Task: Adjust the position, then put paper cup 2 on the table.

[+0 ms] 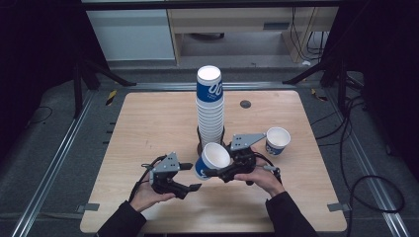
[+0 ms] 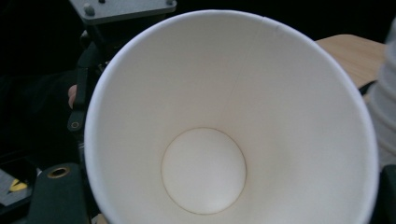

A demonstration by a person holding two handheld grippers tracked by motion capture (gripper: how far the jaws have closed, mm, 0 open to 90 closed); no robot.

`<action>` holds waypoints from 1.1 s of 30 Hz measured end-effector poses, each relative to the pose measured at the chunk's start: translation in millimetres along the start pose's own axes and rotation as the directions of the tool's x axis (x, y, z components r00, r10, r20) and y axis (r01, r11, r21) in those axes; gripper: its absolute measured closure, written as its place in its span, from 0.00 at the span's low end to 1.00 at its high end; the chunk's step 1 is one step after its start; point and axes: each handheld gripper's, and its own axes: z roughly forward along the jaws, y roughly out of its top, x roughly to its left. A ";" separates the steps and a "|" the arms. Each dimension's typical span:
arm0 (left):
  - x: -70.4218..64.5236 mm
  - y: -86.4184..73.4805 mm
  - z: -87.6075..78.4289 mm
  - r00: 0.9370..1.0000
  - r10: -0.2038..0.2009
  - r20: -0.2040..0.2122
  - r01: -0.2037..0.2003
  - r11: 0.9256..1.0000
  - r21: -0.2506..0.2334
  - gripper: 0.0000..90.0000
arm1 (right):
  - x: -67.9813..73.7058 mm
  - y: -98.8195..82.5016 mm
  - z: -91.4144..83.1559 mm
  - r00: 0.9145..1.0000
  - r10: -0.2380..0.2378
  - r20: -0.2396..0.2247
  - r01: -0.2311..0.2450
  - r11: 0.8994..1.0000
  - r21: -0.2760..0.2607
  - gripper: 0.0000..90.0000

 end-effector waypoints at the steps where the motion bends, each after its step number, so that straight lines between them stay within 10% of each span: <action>1: 1.2 -0.4 -1.1 1.000 -0.004 -0.007 0.004 1.000 -0.001 0.26 | -1.6 0.8 -3.8 1.000 -0.001 0.022 0.001 1.000 0.000 0.22; 10: 21.4 -5.5 -20.1 0.990 -0.090 -0.104 0.088 0.996 -0.030 0.26 | -8.4 2.4 -28.5 0.990 -0.006 0.143 0.009 1.000 -0.021 0.22; 16: 34.9 -10.8 -30.5 0.966 -0.170 -0.193 0.160 0.985 -0.065 0.26 | -12.2 0.6 -38.7 0.977 0.002 0.216 -0.003 1.000 0.004 0.22; 33: 51.0 -18.6 -41.6 0.935 -0.232 -0.269 0.218 0.973 -0.083 0.26 | -14.2 -9.1 -60.0 0.931 0.023 0.364 -0.054 0.996 0.075 0.22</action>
